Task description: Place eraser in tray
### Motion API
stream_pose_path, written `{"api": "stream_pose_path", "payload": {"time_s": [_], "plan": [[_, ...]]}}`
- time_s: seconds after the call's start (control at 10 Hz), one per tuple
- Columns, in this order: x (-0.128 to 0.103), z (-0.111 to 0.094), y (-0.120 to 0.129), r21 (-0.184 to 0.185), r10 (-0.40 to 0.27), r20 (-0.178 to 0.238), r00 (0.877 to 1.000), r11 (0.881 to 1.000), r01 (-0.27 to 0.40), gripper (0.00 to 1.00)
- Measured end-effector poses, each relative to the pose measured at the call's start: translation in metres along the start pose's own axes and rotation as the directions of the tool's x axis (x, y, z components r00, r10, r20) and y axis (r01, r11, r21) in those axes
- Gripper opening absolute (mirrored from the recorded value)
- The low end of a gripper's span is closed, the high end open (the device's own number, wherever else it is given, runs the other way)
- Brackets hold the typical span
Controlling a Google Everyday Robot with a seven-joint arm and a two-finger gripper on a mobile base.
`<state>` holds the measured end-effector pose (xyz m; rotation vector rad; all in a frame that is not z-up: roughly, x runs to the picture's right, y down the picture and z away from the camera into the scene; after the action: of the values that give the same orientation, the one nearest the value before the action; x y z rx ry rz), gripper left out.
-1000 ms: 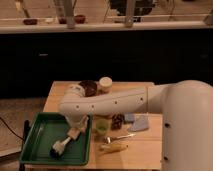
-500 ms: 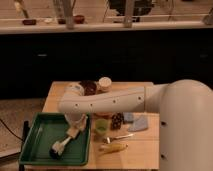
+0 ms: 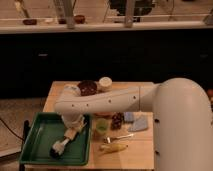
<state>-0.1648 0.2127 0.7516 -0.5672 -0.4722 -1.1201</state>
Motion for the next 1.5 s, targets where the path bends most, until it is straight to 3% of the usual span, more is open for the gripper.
{"api": "stream_pose_path", "payload": {"time_s": [0.2,0.5,0.8,1.2,1.3,1.5], "plan": [[-0.014,0.006,-0.011,-0.019,-0.081,0.016,0.997,0.997,0.081,0.03],[-0.022,0.008,-0.013,-0.027,-0.124,0.028,0.992,0.992,0.125,0.03],[-0.026,0.004,-0.017,-0.005,-0.142,0.049,0.989,0.990,0.142,0.03],[-0.028,-0.003,-0.017,0.025,-0.162,0.115,0.980,0.987,0.160,0.03],[-0.029,-0.005,-0.015,0.020,-0.172,0.132,0.976,0.985,0.171,0.09],[-0.027,-0.009,-0.011,0.027,-0.179,0.153,0.972,0.984,0.177,0.31]]}}
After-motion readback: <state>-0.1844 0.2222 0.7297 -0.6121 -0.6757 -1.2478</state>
